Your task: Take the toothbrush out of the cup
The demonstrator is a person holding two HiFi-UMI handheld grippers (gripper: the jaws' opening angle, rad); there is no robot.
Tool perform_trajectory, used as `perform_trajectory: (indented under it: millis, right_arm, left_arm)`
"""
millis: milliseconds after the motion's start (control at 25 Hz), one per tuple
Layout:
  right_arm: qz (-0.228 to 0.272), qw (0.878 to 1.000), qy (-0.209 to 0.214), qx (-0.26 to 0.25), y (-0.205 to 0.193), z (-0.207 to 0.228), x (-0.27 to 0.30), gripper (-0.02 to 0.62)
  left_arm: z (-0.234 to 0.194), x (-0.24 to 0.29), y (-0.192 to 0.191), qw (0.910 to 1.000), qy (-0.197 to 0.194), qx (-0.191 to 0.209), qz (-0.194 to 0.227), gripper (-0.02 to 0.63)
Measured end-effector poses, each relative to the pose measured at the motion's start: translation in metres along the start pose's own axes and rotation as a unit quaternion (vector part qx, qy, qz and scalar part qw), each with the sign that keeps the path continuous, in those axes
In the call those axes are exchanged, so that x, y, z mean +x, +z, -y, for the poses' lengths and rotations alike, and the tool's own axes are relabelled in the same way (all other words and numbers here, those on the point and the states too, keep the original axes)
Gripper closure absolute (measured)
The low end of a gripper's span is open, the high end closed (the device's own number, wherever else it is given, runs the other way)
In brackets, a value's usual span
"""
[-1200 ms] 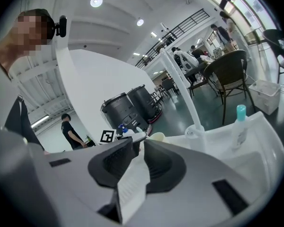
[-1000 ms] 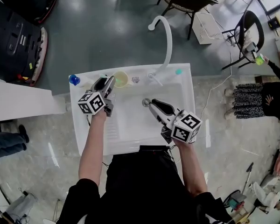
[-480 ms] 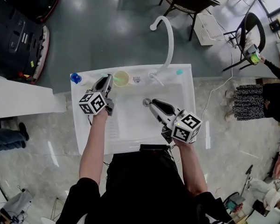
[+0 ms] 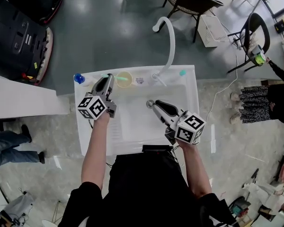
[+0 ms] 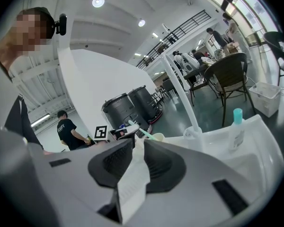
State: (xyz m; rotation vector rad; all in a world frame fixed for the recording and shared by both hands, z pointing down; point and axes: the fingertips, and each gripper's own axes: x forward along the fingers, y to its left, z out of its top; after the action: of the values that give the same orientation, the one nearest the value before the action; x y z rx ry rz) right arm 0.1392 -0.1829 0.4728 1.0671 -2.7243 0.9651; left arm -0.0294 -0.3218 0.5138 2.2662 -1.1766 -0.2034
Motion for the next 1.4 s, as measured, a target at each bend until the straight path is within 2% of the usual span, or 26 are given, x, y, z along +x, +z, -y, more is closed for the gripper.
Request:
perform_trajectory:
  millis: [160, 280, 560, 880, 1280, 1400]
  right_arm:
    - [0.002, 1.000, 0.005, -0.002, 0.000, -0.002, -0.001, 0.532]
    - [0.002, 1.000, 0.011, -0.005, 0.000, -0.004, -0.002, 0.532]
    - [0.003, 1.000, 0.022, -0.017, 0.006, -0.008, -0.005, 0.532]
    - [0.002, 0.998, 0.054, -0.026, 0.018, -0.022, -0.006, 0.532]
    - [0.011, 0.994, 0.108, -0.011, 0.027, -0.045, -0.015, 0.532]
    - [0.017, 0.990, 0.137, 0.004, 0.033, -0.055, -0.019, 0.532]
  left_arm:
    - [0.021, -0.013, 0.020, 0.9994, -0.030, -0.003, 0.016, 0.578]
    - [0.041, -0.024, 0.030, 0.9973, -0.069, -0.013, 0.020, 0.578]
    - [0.087, -0.052, 0.050, 0.9855, -0.167, -0.024, 0.017, 0.580]
    - [0.127, -0.074, 0.069, 0.9654, -0.260, -0.008, 0.006, 0.580]
    - [0.154, -0.092, 0.073, 0.9417, -0.336, 0.001, 0.014, 0.580]
    - [0.161, -0.098, 0.073, 0.9307, -0.366, 0.000, 0.010, 0.580]
